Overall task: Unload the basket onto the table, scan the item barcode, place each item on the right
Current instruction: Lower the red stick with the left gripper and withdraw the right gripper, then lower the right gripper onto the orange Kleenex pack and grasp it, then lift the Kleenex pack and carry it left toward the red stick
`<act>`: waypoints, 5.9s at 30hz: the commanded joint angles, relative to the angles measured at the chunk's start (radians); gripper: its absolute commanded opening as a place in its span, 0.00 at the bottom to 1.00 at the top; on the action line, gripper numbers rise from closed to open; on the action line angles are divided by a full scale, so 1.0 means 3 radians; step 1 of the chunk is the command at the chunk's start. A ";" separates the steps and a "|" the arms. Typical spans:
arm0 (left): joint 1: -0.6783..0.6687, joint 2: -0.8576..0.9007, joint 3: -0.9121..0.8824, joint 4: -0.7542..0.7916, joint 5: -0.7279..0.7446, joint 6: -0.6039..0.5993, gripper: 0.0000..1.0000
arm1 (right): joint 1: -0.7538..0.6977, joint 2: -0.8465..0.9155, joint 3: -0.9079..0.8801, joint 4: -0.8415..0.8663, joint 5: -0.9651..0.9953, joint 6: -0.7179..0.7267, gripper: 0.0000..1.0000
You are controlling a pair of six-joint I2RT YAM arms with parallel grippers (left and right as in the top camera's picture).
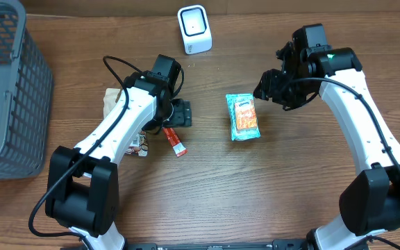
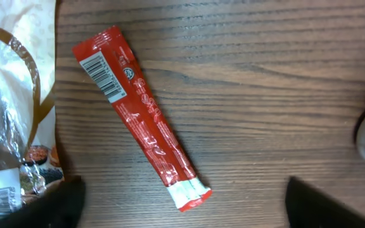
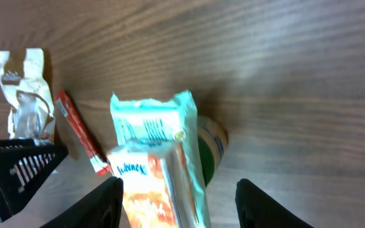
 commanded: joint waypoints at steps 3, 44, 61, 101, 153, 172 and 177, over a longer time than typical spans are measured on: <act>0.0041 -0.0004 0.0060 0.0075 -0.0020 -0.0041 0.95 | -0.0013 -0.0020 -0.0020 -0.0116 0.0022 -0.0070 0.59; 0.0799 -0.0003 0.0505 -0.0085 0.0257 -0.0041 1.00 | 0.0444 -0.0019 -0.0024 -0.0278 0.0348 -0.0263 0.48; 0.0799 -0.0003 0.0505 -0.0085 0.0257 -0.0041 1.00 | 0.0483 -0.0019 -0.0025 -0.0174 0.0347 -0.0161 0.47; 0.0799 -0.0003 0.0505 -0.0084 0.0256 -0.0041 1.00 | 0.1381 -0.0019 -0.0025 -0.0043 0.1630 0.0617 0.36; 0.0799 -0.0003 0.0505 -0.0084 0.0256 -0.0041 1.00 | 0.1765 0.0318 -0.0067 -0.0132 0.2679 0.0965 0.32; 0.0799 -0.0003 0.0505 -0.0084 0.0257 -0.0041 1.00 | 0.1764 0.0312 -0.0175 0.0036 0.2681 0.0862 0.04; 0.0799 -0.0003 0.0505 -0.0085 0.0256 -0.0041 1.00 | 0.1764 0.0312 0.0229 -0.0131 0.2678 0.0772 0.04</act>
